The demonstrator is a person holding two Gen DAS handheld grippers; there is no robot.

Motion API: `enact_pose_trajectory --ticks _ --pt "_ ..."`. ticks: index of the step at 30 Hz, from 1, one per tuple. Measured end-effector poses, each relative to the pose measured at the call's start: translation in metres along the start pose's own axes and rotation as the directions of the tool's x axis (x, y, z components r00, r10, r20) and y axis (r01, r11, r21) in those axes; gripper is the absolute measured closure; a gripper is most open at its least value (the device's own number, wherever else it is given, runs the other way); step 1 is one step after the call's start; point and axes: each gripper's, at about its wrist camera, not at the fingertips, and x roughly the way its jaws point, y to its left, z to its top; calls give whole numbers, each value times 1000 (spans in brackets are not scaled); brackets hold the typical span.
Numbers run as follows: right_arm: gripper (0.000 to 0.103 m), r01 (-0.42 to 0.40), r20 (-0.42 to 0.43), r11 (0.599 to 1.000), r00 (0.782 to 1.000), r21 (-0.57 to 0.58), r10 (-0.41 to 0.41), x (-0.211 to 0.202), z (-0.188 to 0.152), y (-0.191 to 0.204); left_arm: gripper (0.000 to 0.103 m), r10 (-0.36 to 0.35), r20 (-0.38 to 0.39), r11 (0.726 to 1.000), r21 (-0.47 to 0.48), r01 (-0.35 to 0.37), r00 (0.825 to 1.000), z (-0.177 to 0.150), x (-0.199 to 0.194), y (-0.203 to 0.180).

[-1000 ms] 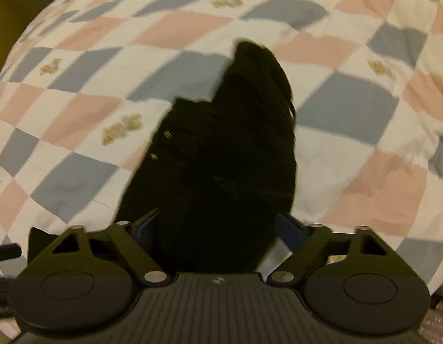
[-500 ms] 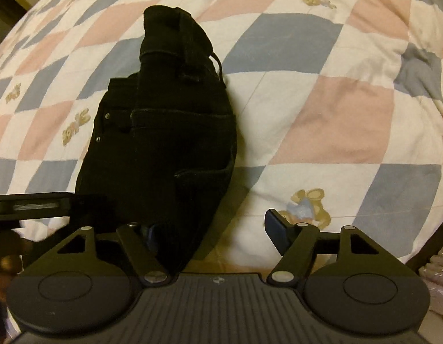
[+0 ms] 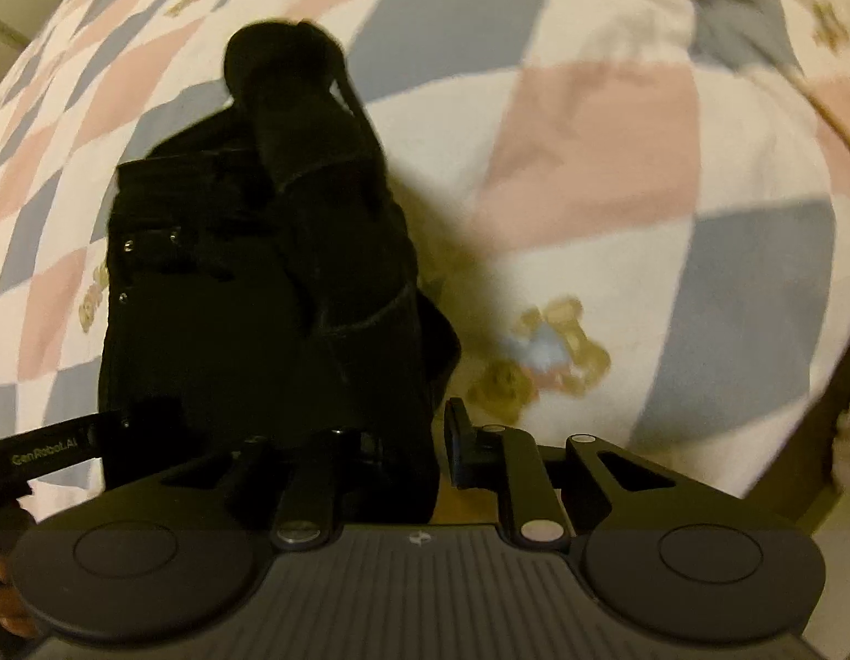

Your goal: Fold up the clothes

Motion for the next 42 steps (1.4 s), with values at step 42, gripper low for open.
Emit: enact_pose_trajectory --ticks 42 --pt "95 -568 499 817 739 101 452 -240 22 -199 95 -137 528 770 589 -245 838 114 -215 -303"
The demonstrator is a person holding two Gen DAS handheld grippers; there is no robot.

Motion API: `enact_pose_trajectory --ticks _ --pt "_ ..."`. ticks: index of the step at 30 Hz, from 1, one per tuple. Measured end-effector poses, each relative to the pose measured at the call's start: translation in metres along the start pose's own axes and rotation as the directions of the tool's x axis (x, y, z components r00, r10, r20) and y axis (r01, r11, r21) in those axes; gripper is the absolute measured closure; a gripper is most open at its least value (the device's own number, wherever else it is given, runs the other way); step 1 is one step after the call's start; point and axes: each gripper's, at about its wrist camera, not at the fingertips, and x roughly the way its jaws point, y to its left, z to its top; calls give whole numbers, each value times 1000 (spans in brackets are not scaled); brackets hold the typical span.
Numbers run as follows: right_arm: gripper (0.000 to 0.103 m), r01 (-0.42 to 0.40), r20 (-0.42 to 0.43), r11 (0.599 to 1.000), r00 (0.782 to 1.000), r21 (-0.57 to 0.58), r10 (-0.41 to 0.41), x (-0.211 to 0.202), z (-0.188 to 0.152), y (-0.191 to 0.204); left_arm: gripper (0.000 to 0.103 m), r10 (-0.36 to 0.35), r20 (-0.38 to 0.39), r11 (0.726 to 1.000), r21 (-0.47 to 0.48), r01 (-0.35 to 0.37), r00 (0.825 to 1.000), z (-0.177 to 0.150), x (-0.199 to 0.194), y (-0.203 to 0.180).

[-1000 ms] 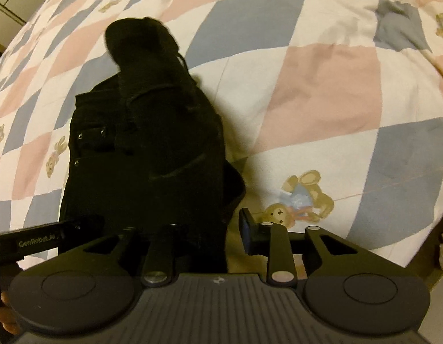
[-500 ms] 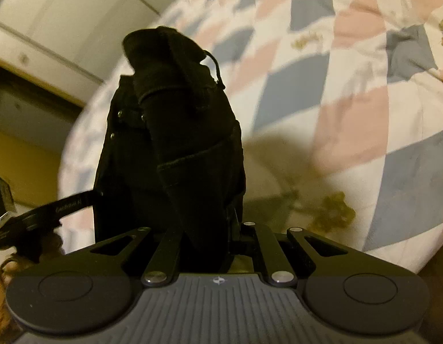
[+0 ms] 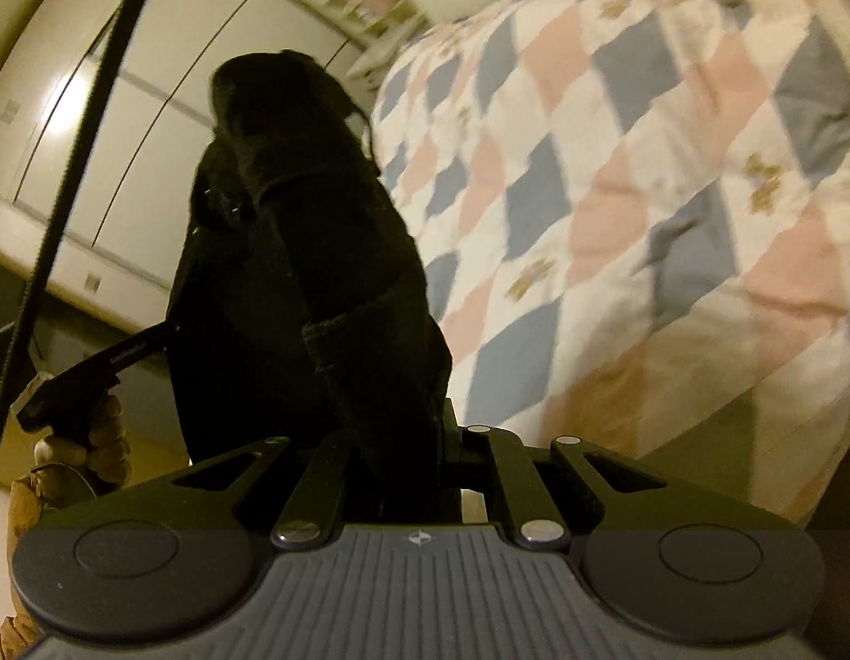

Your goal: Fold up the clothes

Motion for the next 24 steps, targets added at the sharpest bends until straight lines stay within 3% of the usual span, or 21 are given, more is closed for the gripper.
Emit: enact_pose_trajectory --ticks 3,5,6,9,11,12,15,18,21,24 --pt "95 62 19 997 998 56 -63 -5 36 -34 90 -38 -40 999 35 39 998 37 63 -41" --pt "90 206 13 972 978 114 -209 0 67 -68 75 -13 -77 998 55 17 997 53 113 -61" --pt "70 280 6 950 959 135 -283 3 81 -85 75 9 -94 998 59 -4 996 59 133 -69" --pt "62 503 -19 857 863 108 -505 13 116 -125 73 41 -125 999 23 -38 991 66 162 -80" --pt "50 517 -34 850 856 99 -516 14 127 -142 61 44 -139 998 -32 -48 989 47 157 -56" --pt "45 526 -48 846 851 89 -524 17 127 -146 61 59 -154 996 -57 -69 986 35 154 -44" --pt "45 513 -131 857 854 44 -504 34 122 -156 66 135 -249 971 -158 -178 959 -20 134 -7" --pt "45 450 -246 893 864 -12 -439 64 102 -148 67 197 -372 904 -288 -314 907 -88 94 27" --pt "45 365 -364 928 857 -71 -365 98 78 -131 68 244 -481 797 -395 -456 842 -153 40 49" --pt "45 238 -463 960 841 -145 -279 129 47 -91 68 249 -553 688 -477 -547 795 -206 -10 62"
